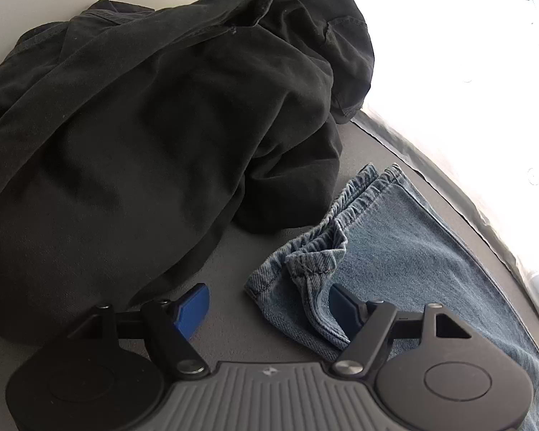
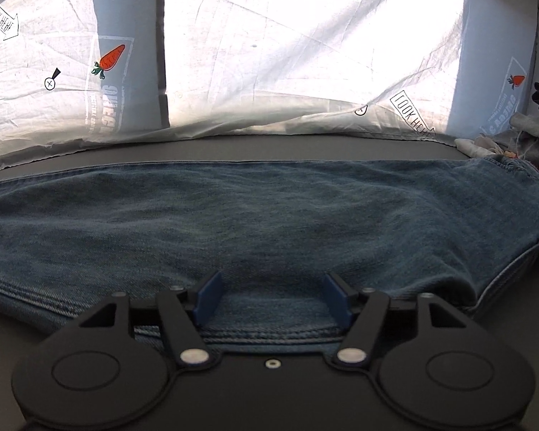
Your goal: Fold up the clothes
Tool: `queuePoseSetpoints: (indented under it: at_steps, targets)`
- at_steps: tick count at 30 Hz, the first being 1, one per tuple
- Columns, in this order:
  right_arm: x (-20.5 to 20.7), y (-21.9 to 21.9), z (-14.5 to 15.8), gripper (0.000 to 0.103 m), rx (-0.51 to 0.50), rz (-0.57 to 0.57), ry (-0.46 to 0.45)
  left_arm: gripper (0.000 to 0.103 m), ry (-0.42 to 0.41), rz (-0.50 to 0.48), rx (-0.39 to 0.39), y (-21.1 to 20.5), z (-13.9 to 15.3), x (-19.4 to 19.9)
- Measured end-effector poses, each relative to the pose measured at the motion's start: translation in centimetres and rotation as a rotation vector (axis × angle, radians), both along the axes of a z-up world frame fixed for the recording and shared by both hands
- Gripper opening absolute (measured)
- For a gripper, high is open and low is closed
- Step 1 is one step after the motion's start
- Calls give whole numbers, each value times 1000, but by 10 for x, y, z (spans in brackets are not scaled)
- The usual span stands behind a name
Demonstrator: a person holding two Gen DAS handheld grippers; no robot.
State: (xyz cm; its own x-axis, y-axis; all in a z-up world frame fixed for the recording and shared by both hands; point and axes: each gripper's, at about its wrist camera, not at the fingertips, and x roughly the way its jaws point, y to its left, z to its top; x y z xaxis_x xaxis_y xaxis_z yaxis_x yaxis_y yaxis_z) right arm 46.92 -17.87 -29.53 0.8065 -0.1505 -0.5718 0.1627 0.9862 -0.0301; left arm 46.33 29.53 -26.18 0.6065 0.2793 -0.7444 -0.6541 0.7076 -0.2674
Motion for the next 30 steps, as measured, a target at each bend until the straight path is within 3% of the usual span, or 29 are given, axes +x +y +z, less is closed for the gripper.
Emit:
queuePoseSetpoints:
  at_steps: [2, 4, 5, 6, 8, 15, 22, 26, 30]
  targets:
    - [0, 0, 0, 64, 0, 0, 0, 73, -8, -5, -4, 0, -1, 3]
    - [0, 0, 0, 65, 0, 0, -1, 64, -36, -6, -28, 2, -2, 5]
    - [0, 0, 0, 65, 0, 0, -1, 43, -63, -5, -47, 2, -2, 5]
    - [0, 0, 0, 65, 0, 0, -1, 33, -89, -4, -63, 3, -2, 5]
    - [0, 0, 0, 65, -1, 0, 0, 27, -131, -1, -89, 7, -1, 4]
    - [0, 0, 0, 65, -1, -1, -1, 19, -267, -40, -216, 8, 16, 2]
    - [0, -1, 0, 66, 2, -1, -1, 19, -374, -291, -253, -52, 52, 24]
    - [1, -1, 0, 66, 4, -1, -2, 19, -354, -472, -261, -105, 52, 39]
    - [0, -2, 0, 66, 4, 0, -2, 20, -222, -584, -279, -143, 23, 53]
